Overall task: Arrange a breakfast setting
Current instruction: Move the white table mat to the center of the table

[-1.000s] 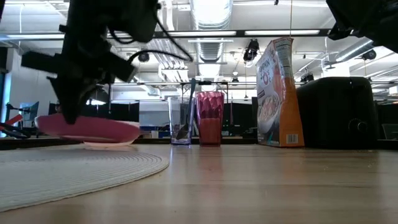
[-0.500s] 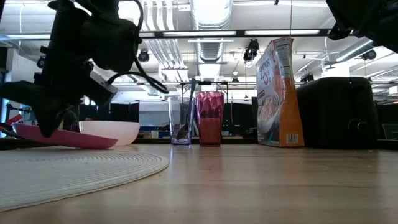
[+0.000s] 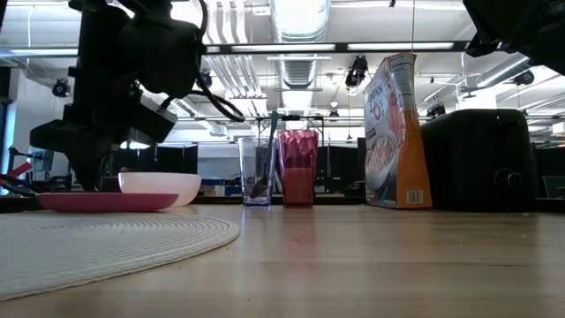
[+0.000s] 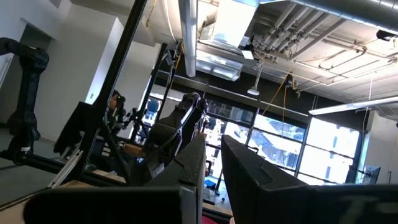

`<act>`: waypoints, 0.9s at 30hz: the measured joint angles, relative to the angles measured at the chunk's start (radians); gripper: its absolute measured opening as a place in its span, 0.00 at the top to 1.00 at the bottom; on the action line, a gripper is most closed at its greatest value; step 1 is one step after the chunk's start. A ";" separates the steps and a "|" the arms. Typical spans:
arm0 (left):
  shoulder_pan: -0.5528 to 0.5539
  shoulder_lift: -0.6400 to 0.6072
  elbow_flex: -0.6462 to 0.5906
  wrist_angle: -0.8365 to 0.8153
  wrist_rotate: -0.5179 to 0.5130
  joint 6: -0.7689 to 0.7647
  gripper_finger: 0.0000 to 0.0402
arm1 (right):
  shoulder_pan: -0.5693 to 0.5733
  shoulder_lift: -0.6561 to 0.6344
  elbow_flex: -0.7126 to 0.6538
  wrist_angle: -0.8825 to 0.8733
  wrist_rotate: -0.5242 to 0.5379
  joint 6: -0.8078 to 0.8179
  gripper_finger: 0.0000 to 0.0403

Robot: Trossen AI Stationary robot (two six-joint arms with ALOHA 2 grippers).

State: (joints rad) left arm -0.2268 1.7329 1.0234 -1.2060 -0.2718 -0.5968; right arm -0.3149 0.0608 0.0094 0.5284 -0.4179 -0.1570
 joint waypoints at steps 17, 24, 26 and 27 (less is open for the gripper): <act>-0.122 0.000 0.280 -0.005 0.185 -0.217 0.86 | 0.000 0.000 0.000 0.000 0.000 0.000 0.89; -0.209 0.000 0.240 0.076 0.332 -0.471 0.90 | 0.000 0.000 0.000 0.000 0.000 0.000 0.89; -0.236 0.000 0.220 0.115 0.366 -0.549 0.90 | 0.000 0.000 0.000 0.000 0.000 0.000 0.89; -0.248 0.000 0.206 0.142 0.376 -0.579 0.90 | 0.000 0.000 0.000 0.000 0.000 0.000 0.89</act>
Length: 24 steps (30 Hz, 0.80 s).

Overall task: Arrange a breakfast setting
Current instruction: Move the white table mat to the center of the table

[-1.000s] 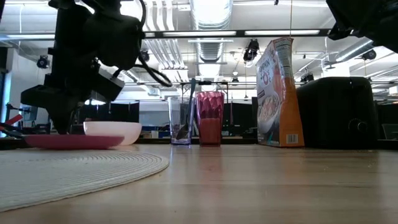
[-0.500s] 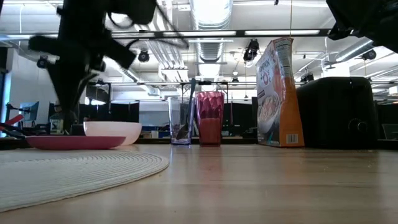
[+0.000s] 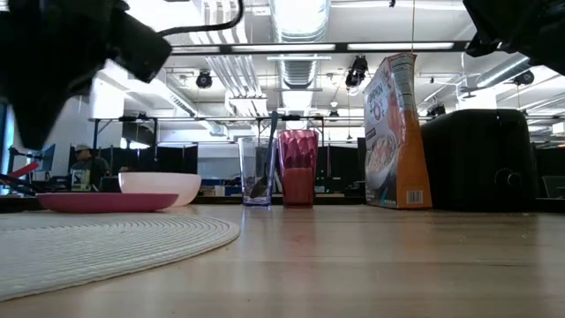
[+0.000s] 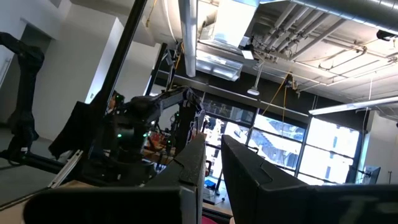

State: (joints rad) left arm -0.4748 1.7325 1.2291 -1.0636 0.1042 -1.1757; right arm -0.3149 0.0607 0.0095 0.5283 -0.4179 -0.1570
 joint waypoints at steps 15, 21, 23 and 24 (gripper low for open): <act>-0.034 0.000 -0.225 0.217 0.037 -0.093 0.91 | 0.000 0.000 0.000 0.000 0.000 0.000 0.89; -0.014 -0.007 -0.294 0.315 0.040 -0.076 0.91 | 0.000 0.000 0.000 0.000 0.000 0.000 0.89; -0.006 -0.008 -0.306 0.393 0.040 -0.053 0.91 | 0.000 0.000 0.000 0.000 0.000 0.000 0.89; 0.000 -0.007 -0.308 0.419 0.040 -0.038 0.91 | 0.000 0.000 0.000 0.000 0.000 0.000 0.89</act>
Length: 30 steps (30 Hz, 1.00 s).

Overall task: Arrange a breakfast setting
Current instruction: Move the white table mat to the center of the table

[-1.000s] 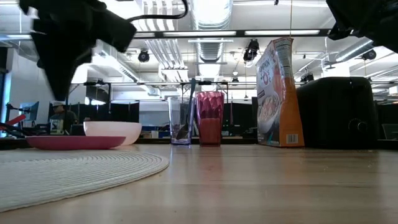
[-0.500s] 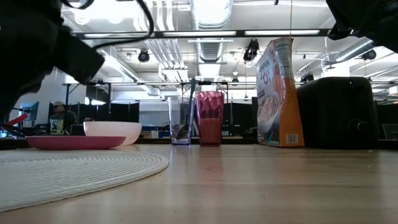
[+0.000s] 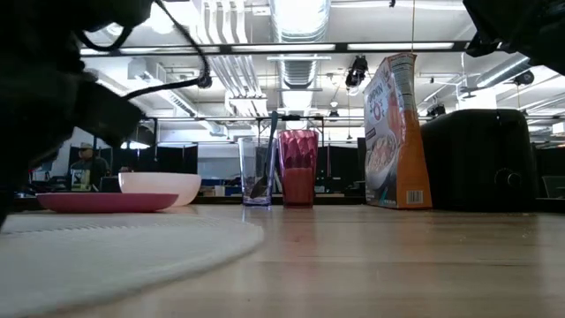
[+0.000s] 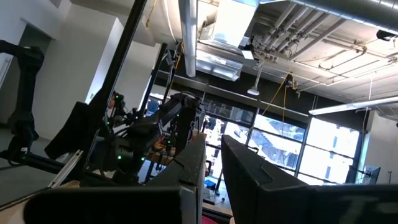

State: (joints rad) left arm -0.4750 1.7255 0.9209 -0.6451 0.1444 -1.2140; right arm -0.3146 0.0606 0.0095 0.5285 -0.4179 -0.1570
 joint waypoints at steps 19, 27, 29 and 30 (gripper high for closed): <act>0.243 0.008 0.010 0.158 -0.037 0.678 0.91 | 0.000 0.000 0.000 0.000 0.000 0.000 0.89; 0.357 0.012 0.031 0.252 -0.090 0.861 0.90 | 0.000 0.000 0.000 0.000 0.000 0.000 0.89; 0.385 0.012 0.031 0.290 -0.094 0.879 0.90 | 0.000 0.000 0.000 0.000 0.000 0.000 0.89; 0.397 0.013 0.031 0.308 -0.094 0.886 0.90 | 0.000 0.000 0.000 0.000 0.000 0.000 0.89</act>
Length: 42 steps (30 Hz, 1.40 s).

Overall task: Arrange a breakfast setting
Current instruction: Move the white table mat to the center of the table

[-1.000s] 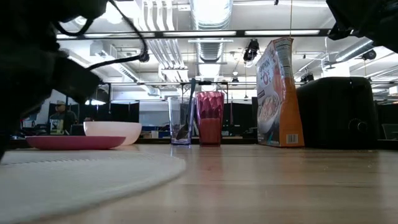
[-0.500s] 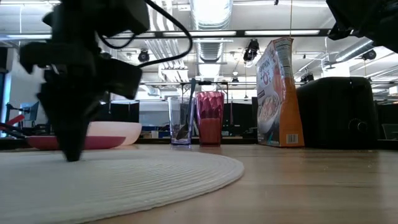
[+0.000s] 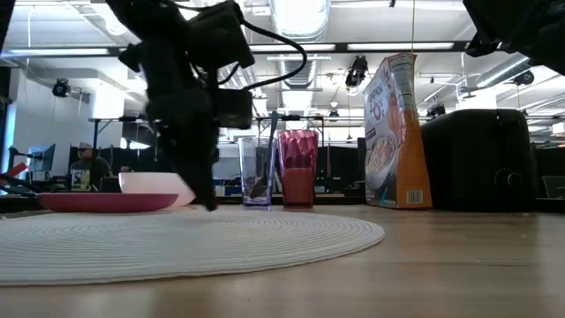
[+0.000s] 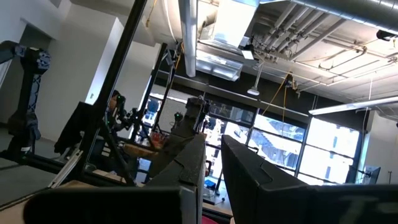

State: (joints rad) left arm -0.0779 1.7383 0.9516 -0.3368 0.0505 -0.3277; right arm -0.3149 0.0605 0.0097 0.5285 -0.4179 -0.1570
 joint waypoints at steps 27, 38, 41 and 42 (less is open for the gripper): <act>-0.020 0.022 0.068 -0.259 0.177 -0.082 0.90 | 0.000 0.000 0.000 0.000 0.000 0.000 0.89; 0.001 0.082 0.070 -0.172 0.209 -0.027 0.90 | 0.000 0.000 0.000 0.000 0.000 0.000 0.89; 0.018 0.095 0.071 -0.141 0.218 -0.008 0.90 | 0.000 0.000 0.000 0.000 0.000 0.000 0.89; 0.023 0.099 0.071 -0.129 0.218 -0.001 0.90 | 0.000 0.000 0.000 0.000 0.000 0.000 0.89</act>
State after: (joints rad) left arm -0.0547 1.8375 1.0227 -0.4660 0.2688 -0.3289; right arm -0.3149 0.0608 0.0093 0.5282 -0.4179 -0.1570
